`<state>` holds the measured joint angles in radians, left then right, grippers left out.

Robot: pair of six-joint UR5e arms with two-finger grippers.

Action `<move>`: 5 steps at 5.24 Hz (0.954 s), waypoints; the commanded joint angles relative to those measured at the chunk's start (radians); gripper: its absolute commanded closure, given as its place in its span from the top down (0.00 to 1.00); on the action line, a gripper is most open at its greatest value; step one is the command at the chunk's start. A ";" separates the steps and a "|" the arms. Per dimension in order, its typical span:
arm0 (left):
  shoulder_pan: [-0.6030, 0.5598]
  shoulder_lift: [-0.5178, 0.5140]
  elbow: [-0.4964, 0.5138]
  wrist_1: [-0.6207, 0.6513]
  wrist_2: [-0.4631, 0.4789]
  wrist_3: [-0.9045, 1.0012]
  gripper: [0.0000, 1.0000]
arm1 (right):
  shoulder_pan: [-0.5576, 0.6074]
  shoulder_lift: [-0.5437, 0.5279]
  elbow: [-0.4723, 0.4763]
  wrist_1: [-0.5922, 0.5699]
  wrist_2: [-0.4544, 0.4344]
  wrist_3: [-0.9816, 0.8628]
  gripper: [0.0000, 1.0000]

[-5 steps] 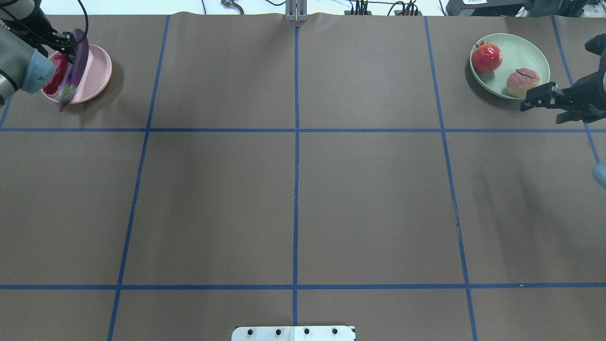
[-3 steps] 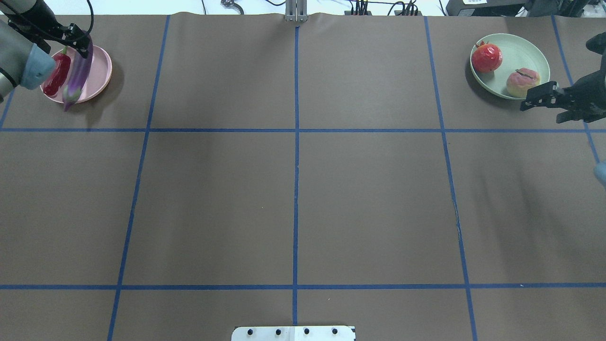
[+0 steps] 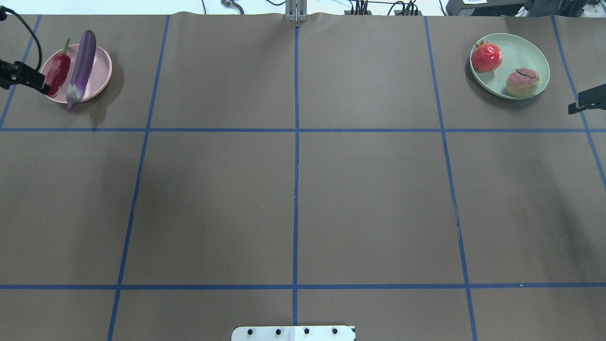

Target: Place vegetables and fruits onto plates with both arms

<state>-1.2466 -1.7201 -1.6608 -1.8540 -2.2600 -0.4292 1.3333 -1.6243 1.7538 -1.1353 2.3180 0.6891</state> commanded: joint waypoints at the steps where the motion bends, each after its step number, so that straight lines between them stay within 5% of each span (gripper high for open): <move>1: -0.028 0.227 -0.202 -0.001 -0.021 0.007 1.00 | 0.049 -0.133 0.086 -0.015 0.008 -0.091 1.00; 3: -0.079 0.386 -0.316 -0.010 -0.061 0.017 1.00 | 0.066 -0.242 0.162 -0.009 0.004 -0.138 1.00; 5: -0.097 0.458 -0.346 -0.008 -0.050 0.121 1.00 | 0.035 -0.220 0.155 -0.033 0.006 -0.248 1.00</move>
<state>-1.3397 -1.2763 -2.0063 -1.8624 -2.3162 -0.3381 1.3838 -1.8576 1.9123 -1.1535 2.3238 0.4877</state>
